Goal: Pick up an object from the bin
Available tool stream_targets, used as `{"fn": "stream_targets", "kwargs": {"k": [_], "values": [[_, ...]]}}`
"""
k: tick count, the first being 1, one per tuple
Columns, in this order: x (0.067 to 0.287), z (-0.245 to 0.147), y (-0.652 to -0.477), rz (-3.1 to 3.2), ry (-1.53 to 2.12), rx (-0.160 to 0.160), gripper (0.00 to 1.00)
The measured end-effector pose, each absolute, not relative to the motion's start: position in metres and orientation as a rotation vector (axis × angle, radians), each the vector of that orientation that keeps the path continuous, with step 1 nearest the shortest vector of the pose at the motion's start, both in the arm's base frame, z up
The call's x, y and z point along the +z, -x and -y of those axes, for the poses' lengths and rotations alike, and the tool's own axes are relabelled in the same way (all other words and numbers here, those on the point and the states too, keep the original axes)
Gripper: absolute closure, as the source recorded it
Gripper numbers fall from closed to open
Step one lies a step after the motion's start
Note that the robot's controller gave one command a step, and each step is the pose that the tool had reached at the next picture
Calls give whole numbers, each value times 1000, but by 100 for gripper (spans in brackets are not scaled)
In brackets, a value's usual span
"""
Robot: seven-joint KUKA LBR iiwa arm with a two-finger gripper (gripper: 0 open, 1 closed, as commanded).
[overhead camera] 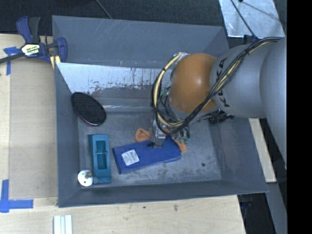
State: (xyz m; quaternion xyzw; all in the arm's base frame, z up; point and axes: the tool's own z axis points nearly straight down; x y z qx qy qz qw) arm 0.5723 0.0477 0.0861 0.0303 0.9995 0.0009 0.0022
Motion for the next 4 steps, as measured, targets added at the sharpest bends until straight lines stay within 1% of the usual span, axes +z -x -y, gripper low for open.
{"fn": "stream_targets", "kwargs": {"k": [1, 2, 3, 4], "values": [[251, -14, -566, -3109, 407, -1, 100], [250, -14, -565, -3112, 407, 1, 0], [250, -14, -565, -3112, 407, 1, 0], [216, -27, -554, -3113, 348, -1, 0]]}}
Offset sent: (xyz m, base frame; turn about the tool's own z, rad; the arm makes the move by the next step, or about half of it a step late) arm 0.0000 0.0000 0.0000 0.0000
